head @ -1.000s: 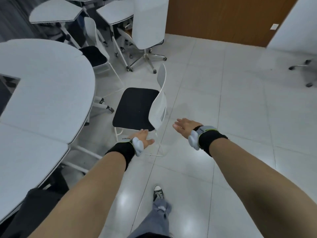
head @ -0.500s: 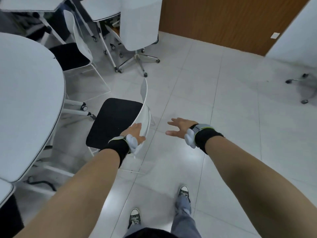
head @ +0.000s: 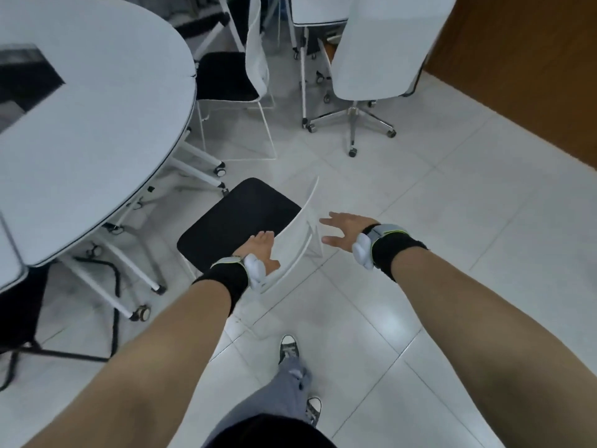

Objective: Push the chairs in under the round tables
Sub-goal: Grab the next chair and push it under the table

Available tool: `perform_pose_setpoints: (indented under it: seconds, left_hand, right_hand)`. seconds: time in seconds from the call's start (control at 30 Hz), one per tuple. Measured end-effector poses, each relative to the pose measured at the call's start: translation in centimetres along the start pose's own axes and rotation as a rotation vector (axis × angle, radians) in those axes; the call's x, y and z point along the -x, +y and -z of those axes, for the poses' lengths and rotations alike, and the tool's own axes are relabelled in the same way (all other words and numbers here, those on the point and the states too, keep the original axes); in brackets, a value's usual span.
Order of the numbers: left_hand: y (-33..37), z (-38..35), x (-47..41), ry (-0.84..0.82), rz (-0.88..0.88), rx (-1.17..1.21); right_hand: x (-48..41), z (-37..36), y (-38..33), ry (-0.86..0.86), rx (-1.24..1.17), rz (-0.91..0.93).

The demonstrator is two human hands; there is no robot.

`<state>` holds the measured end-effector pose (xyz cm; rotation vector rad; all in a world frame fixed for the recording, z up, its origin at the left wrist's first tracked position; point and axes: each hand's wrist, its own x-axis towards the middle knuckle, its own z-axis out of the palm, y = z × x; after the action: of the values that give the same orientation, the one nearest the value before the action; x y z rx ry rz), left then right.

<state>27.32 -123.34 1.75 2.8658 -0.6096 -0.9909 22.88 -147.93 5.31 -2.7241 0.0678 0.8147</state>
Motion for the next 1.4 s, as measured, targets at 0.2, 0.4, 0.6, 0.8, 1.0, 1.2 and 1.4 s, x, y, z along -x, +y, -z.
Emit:
perform_pose_setpoints:
  seconds: [0.2, 0.4, 0.6, 0.8, 1.0, 1.2, 1.4]
  left_hand:
    - [1.2, 2.4, -6.7, -0.081, 0.080, 0.127]
    - [1.3, 3.5, -9.1, -0.168, 0.187, 0.135]
    - [1.1, 2.7, -11.6, -0.259, 0.364, 0.247]
    - [4.2, 1.5, -12.7, -0.310, 0.470, 0.253]
    - [4.4, -0.3, -13.9, -0.199, 0.558, 0.347]
    - [3.4, -1.1, -14.5, -0.186, 0.488, 0.258]
    - [1.7, -0.7, -15.0, -0.262, 0.409, 0.298]
  right_hand:
    - [-7.8, 4.3, 1.6, -0.075, 0.165, 0.122]
    - [-14.1, 8.5, 1.9, -0.218, 0.361, 0.205]
    - [-21.9, 9.4, 1.6, -0.313, 0.526, 0.376]
    - [-26.1, 7.8, 1.5, -0.537, 0.623, 0.470]
    - [-27.8, 6.2, 3.0, -0.553, 0.667, 0.643]
    - [-28.9, 5.2, 1.0, -0.517, 0.780, 0.709]
    - [-30.2, 4.9, 0.4, -0.490, 0.866, 0.800]
